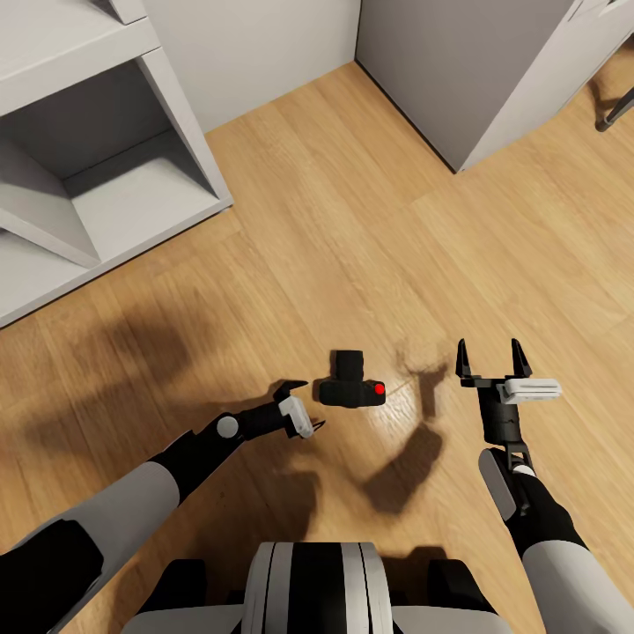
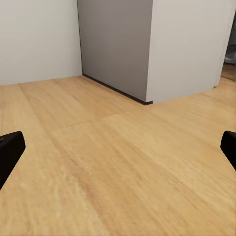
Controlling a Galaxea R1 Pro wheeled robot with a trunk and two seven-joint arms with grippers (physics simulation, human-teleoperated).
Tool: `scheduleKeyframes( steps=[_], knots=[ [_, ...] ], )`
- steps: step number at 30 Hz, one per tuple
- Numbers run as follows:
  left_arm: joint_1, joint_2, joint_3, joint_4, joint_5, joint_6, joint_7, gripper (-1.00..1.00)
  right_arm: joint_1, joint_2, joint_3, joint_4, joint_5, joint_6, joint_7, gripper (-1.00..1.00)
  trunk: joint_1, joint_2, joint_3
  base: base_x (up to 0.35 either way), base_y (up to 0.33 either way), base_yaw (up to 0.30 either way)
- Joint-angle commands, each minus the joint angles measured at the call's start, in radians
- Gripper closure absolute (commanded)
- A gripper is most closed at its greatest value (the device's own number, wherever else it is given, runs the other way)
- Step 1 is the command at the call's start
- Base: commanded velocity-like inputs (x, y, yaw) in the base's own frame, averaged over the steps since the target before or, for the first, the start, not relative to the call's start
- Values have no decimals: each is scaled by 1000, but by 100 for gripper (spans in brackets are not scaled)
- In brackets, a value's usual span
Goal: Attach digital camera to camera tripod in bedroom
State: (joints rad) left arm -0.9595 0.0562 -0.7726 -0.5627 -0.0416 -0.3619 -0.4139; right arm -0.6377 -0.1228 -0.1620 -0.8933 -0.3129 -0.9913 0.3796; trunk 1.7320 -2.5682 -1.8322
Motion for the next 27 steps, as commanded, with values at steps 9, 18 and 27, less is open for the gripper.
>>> scheduleKeyframes(
  steps=[9,18,27],
  knots=[
    [-1,1,-4,-2,-4,-5,8,-100,0,0,-1,1,-9,-1,10,-100,0,0,0,0,0,0],
    [-1,1,-4,-3,-4,-5,9,-100,0,0,-1,1,-9,-1,10,-100,0,0,0,0,0,0],
    [-1,1,-4,-4,-4,-5,44,-100,0,0,-1,1,-9,-1,10,-100,0,0,0,0,0,0]
  ],
)
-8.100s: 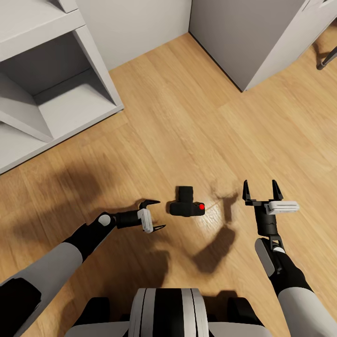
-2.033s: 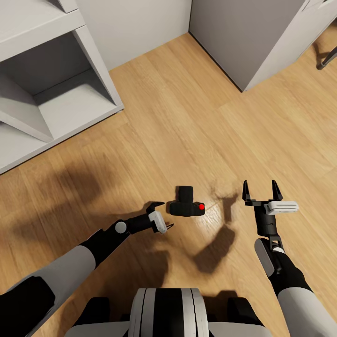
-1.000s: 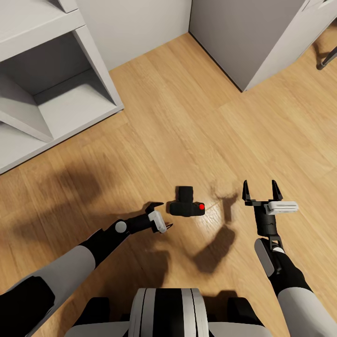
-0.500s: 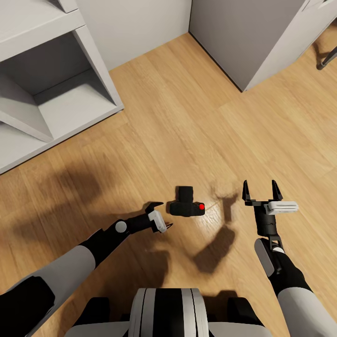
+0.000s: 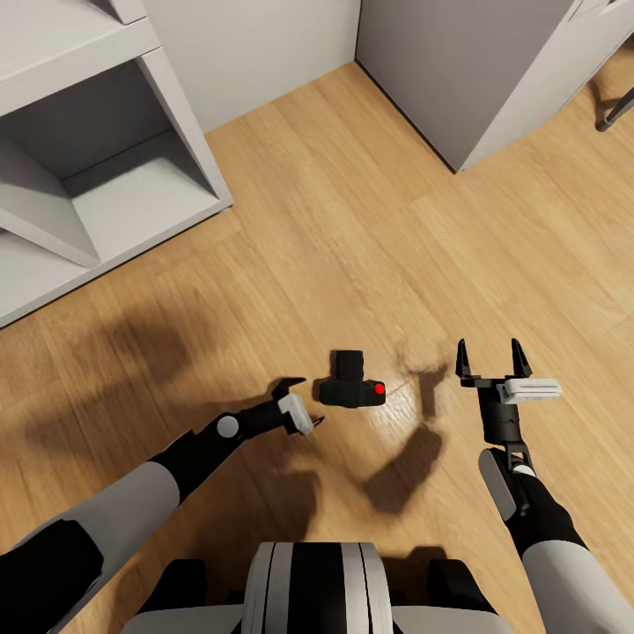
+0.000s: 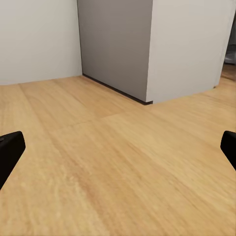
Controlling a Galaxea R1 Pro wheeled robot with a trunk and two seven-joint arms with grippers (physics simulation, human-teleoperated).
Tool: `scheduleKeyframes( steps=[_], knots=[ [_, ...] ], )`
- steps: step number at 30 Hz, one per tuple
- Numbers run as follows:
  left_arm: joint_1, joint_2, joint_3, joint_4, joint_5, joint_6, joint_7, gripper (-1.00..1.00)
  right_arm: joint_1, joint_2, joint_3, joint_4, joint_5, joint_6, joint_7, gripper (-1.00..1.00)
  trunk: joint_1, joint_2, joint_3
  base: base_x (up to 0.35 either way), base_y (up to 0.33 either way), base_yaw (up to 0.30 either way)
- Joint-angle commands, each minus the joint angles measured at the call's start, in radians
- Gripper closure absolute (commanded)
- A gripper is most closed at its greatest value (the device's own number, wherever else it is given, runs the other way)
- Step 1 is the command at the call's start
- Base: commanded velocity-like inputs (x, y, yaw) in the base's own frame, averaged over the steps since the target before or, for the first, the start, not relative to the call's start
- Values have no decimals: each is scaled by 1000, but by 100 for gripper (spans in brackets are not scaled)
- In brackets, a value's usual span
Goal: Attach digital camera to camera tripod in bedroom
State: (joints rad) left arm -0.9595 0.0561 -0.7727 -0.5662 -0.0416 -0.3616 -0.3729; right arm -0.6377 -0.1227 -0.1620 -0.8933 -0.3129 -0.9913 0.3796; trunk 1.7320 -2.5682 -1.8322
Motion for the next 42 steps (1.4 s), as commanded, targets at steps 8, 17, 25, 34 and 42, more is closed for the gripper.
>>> scheduleKeyframes(
  steps=[8,17,25,34,42],
  knots=[
    [-1,1,-3,0,-5,-5,34,-100,0,0,-1,1,-9,-1,10,-100,0,0,0,0,0,0],
    [-1,2,-5,0,-5,-5,40,-100,0,0,-1,1,-9,-1,10,-100,0,0,0,0,0,0],
    [-1,1,-5,0,-5,-5,41,-100,0,0,-1,1,-9,-1,10,-100,0,0,0,0,0,0],
    [-1,1,-6,0,-6,-5,40,-100,0,0,-1,1,-9,-1,10,-100,0,0,0,0,0,0],
    [-1,1,-7,0,-6,-7,40,-100,0,0,-1,1,-9,-1,10,-100,0,0,0,0,0,0]
  ],
)
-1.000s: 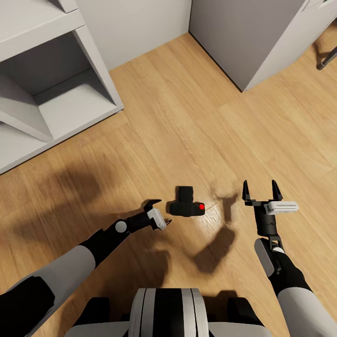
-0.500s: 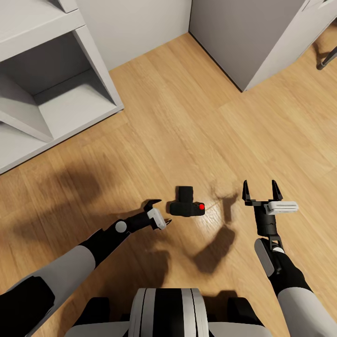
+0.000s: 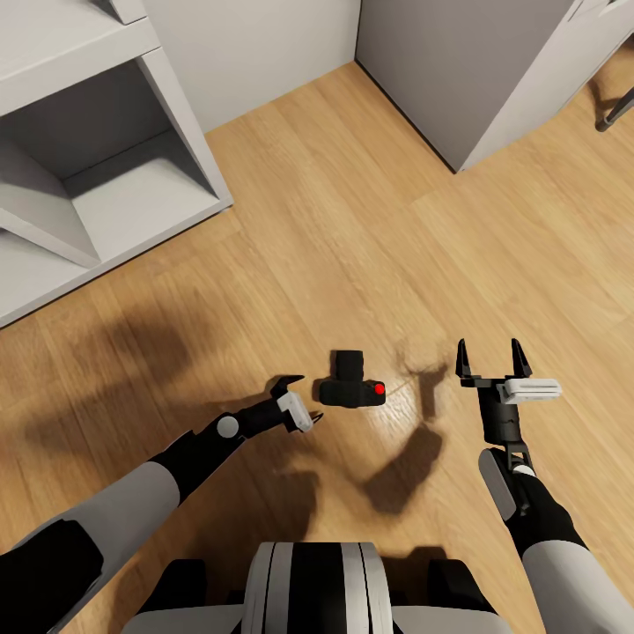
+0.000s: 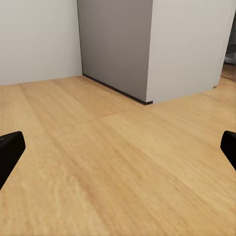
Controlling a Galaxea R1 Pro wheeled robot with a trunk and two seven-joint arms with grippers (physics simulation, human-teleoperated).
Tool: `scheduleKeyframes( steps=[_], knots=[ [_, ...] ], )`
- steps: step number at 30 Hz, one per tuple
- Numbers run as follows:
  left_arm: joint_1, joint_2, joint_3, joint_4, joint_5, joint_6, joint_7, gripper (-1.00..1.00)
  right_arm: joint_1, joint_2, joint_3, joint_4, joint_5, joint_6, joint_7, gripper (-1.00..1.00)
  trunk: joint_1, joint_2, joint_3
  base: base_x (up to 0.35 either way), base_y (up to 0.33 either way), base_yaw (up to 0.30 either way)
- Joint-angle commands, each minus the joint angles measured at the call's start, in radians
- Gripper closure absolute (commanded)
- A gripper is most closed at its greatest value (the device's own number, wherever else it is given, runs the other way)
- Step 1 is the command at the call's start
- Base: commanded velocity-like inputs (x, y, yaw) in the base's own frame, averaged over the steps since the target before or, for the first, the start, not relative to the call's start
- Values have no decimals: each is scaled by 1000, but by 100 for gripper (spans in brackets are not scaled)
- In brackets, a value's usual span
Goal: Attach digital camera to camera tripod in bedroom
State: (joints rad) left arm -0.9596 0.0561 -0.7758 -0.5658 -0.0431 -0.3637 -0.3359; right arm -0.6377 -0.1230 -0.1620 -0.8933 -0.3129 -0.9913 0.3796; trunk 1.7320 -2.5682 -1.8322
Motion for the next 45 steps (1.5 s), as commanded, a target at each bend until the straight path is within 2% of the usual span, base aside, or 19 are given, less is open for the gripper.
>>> scheduleKeyframes(
  steps=[1,37,45],
  knots=[
    [-1,1,-3,0,-4,-5,3,-100,0,0,-1,1,-9,-1,10,-100,0,0,0,0,0,0],
    [-1,1,-5,0,-4,-6,3,-100,0,0,-1,1,-9,-1,10,-100,0,0,0,0,0,-1],
    [-1,1,-5,0,-4,-6,3,-100,0,0,-1,1,-9,-1,10,-100,0,0,0,0,0,-157]
  ],
)
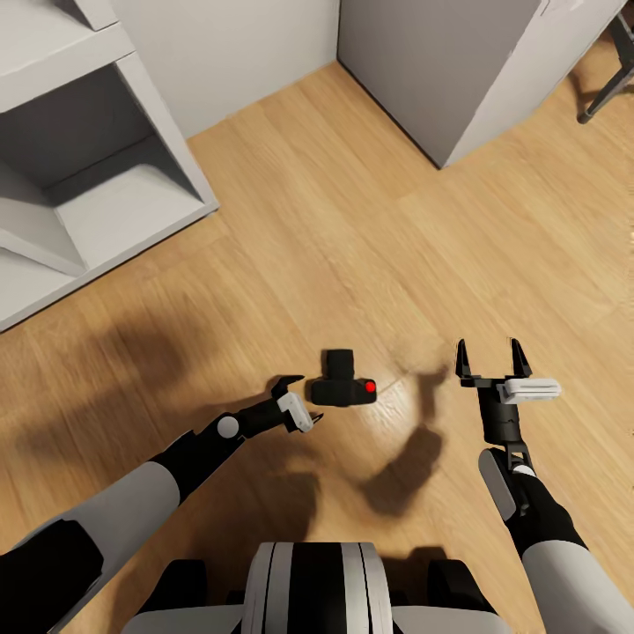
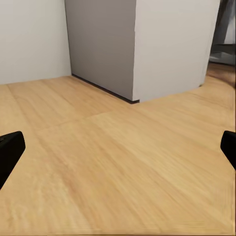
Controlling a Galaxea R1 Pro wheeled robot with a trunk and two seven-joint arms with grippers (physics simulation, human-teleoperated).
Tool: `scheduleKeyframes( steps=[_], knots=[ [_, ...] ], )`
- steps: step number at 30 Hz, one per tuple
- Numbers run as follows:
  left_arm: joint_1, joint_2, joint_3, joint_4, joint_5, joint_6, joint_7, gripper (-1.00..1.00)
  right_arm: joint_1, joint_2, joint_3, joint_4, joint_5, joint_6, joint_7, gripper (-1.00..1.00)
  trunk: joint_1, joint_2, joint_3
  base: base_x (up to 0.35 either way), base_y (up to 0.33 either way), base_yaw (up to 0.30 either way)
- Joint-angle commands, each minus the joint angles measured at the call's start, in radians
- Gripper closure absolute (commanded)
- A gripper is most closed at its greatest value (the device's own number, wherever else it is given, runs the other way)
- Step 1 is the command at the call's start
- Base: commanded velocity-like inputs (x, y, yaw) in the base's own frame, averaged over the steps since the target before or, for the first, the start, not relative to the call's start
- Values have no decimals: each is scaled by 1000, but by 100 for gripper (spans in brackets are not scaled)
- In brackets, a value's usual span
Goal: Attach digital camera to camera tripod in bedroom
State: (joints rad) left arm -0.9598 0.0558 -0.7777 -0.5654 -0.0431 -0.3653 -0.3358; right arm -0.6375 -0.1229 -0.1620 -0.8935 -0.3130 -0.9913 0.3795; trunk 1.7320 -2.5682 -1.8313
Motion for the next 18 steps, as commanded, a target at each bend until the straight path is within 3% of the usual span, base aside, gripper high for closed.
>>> scheduleKeyframes(
  steps=[1,18],
  knots=[
    [0,1,-3,-1,-4,-4,3,-100,-1,0,-1,1,-9,-1,10,-100,0,0,0,0,0,-195],
    [0,1,-3,-2,-4,-4,3,-100,-1,0,-1,1,-9,-1,10,-100,0,0,1,0,0,-23]
  ],
)
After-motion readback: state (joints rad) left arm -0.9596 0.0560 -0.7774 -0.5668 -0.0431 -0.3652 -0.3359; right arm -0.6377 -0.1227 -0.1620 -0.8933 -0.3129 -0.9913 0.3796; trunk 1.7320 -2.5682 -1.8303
